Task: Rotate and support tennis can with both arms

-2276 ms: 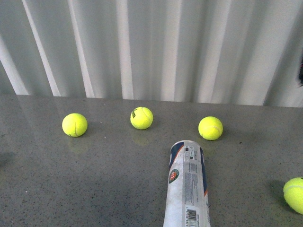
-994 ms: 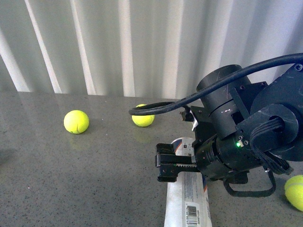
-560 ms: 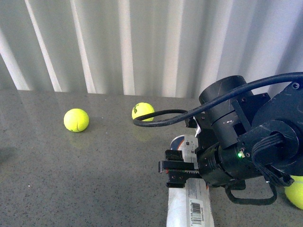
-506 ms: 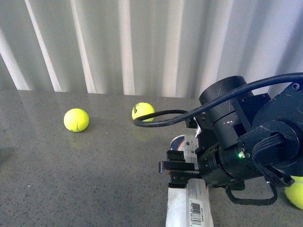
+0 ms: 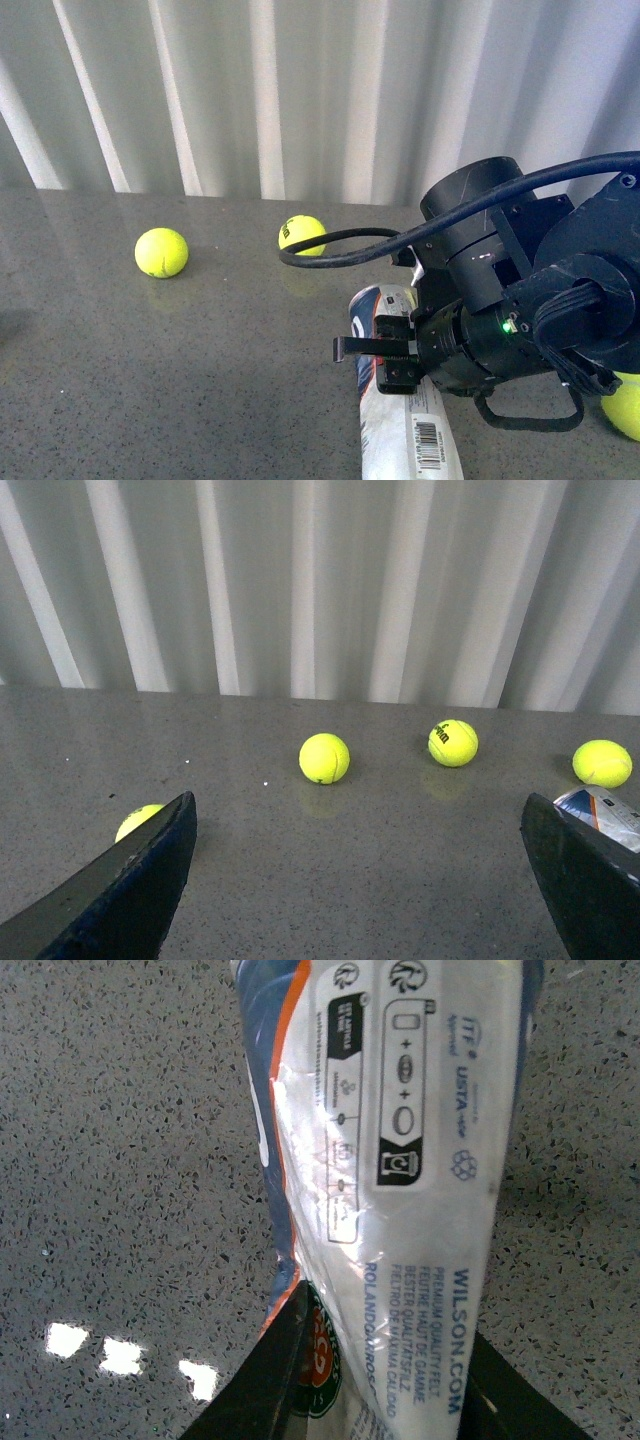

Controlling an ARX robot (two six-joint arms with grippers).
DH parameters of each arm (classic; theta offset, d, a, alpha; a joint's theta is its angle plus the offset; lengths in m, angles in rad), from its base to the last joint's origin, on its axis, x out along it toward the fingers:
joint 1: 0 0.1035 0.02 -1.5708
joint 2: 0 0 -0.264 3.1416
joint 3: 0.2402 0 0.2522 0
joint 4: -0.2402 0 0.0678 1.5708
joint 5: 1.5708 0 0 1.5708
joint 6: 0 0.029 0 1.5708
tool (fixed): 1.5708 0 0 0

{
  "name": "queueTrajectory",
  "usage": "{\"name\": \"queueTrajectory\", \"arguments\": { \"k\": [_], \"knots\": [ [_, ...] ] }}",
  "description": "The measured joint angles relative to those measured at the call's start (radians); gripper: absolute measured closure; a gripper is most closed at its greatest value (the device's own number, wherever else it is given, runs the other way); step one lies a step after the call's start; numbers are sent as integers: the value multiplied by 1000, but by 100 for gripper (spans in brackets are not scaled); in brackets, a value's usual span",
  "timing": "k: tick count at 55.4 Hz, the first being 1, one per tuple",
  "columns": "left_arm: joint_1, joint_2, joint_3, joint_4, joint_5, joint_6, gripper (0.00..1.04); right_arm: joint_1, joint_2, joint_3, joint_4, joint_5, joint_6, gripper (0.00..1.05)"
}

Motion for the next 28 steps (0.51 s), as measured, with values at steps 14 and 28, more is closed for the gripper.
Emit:
{"name": "queueTrajectory", "arguments": {
  "k": [14, 28],
  "knots": [
    [0, 0, 0, 0, 0, 0, 7, 7, -13, -6, 11, 16, -16, 93],
    [0, 0, 0, 0, 0, 0, 7, 24, -37, -42, 46, 103, -105, 93]
  ]
}}
